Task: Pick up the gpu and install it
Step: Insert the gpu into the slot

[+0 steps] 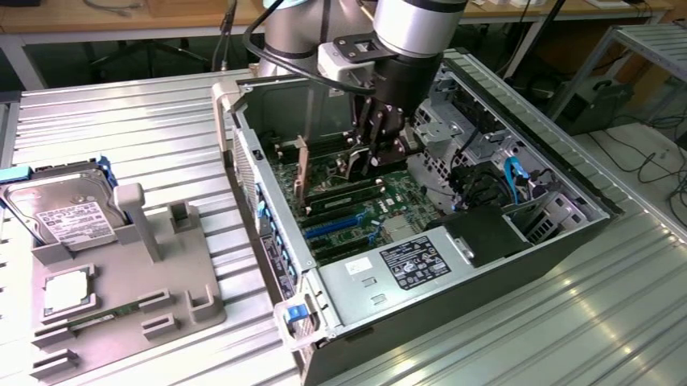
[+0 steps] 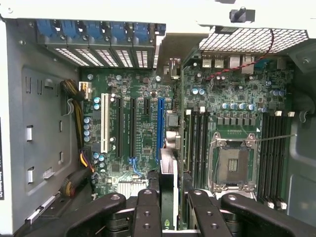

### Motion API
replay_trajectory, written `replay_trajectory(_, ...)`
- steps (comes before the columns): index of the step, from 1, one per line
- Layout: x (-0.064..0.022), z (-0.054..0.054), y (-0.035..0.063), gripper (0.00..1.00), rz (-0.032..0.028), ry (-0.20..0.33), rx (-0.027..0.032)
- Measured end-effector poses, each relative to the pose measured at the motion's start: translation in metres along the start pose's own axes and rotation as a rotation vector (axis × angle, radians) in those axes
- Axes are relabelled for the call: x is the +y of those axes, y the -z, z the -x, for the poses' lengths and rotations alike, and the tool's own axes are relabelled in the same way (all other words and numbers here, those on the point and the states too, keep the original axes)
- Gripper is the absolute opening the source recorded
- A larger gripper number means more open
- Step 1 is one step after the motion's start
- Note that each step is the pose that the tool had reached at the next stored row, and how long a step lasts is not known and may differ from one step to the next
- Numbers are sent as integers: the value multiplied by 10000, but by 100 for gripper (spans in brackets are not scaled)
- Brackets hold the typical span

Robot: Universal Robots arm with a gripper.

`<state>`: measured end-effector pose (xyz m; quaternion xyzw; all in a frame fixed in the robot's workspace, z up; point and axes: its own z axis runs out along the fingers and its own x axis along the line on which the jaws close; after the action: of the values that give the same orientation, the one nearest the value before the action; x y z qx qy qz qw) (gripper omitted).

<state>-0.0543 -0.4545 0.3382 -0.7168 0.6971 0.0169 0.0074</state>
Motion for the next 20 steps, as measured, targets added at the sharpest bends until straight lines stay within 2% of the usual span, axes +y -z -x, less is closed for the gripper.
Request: replay_trajectory(20, -1, -4, -107, 27, -8, -1, -2)
